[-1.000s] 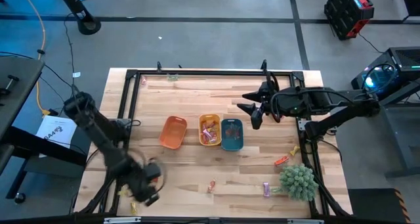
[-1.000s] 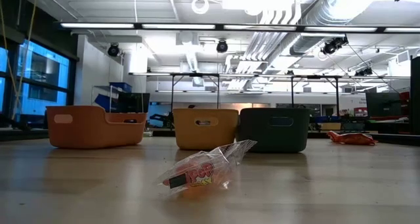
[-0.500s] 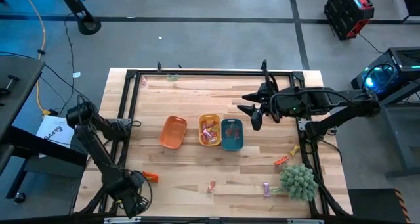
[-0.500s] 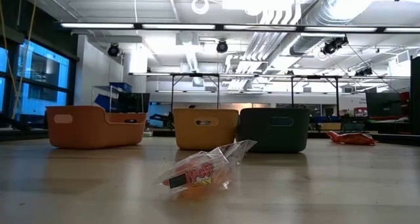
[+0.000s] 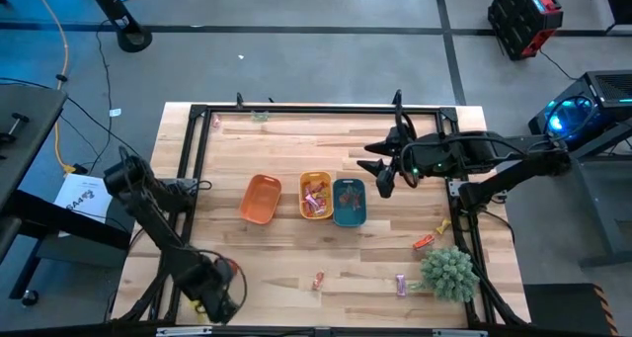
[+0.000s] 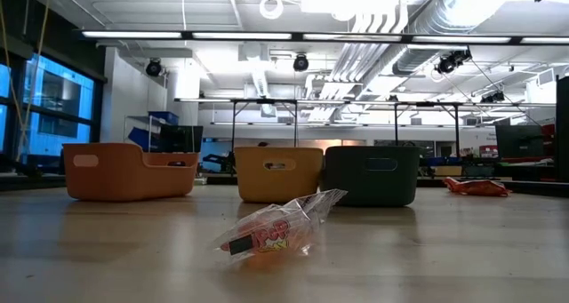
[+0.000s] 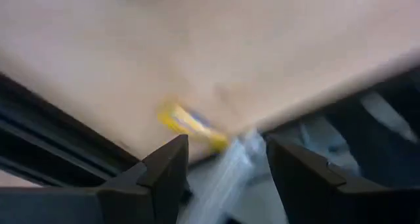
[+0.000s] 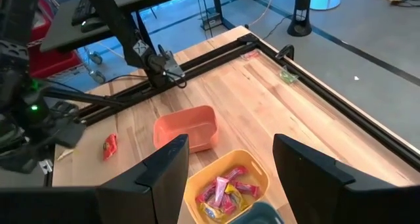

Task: Sort candy
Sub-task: Put the yellow candy into the yellow bin

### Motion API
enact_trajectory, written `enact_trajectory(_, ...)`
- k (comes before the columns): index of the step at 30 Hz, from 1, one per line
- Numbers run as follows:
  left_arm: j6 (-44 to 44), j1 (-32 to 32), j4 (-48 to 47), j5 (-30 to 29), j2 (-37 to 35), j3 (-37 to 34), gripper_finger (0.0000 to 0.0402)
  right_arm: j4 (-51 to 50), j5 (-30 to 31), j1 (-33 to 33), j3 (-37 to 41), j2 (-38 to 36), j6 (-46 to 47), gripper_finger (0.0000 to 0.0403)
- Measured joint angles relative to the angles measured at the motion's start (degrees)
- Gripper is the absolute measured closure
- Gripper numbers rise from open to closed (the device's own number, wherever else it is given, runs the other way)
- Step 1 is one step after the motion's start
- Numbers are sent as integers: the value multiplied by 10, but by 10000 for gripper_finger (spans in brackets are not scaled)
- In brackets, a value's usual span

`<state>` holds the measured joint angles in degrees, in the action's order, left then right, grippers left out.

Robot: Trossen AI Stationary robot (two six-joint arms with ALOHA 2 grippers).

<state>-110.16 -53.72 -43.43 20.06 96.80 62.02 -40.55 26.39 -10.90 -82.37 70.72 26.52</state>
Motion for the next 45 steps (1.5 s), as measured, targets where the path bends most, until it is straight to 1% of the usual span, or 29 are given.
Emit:
enact_trajectory(2, -16, -14, 7, 17, -2, 1, 203, -5, 0, 0, 0, 0, 3, 187)
enact_trajectory(5, -60, -37, 46, 17, 3, 0, 203, -9, 0, 0, 0, 0, 3, 187)
enact_trajectory(10, -120, -65, 43, 18, 14, -5, 203, -9, 0, 0, 0, 0, 0, 187)
enact_trajectory(14, -143, -69, 48, 18, 36, -6, 203, -9, 0, 0, 0, 0, -10, 187)
enact_trajectory(19, -153, -68, 89, 15, 78, -6, 203, -9, 0, 0, 0, 0, -10, 187)
enact_trajectory(23, -177, -68, 91, 18, 102, -5, 203, -8, 0, 0, 0, 0, -9, 187)
enact_trajectory(28, -178, -63, 79, 18, 108, -3, 204, -8, 0, 0, 0, 0, -9, 187)
enact_trajectory(33, -172, -51, 42, 14, 109, -3, 216, -8, 0, 0, 0, 0, -9, 187)
enact_trajectory(38, -160, -40, 28, 12, 109, -3, 227, -8, 0, 0, 0, 0, -9, 187)
enact_trajectory(42, -143, -31, 14, 2, 109, -3, 230, -8, 0, 0, 0, 0, -10, 187)
enact_trajectory(45, -113, -24, 12, -1, 109, -4, 237, -8, 0, 0, 0, 0, -10, 187)
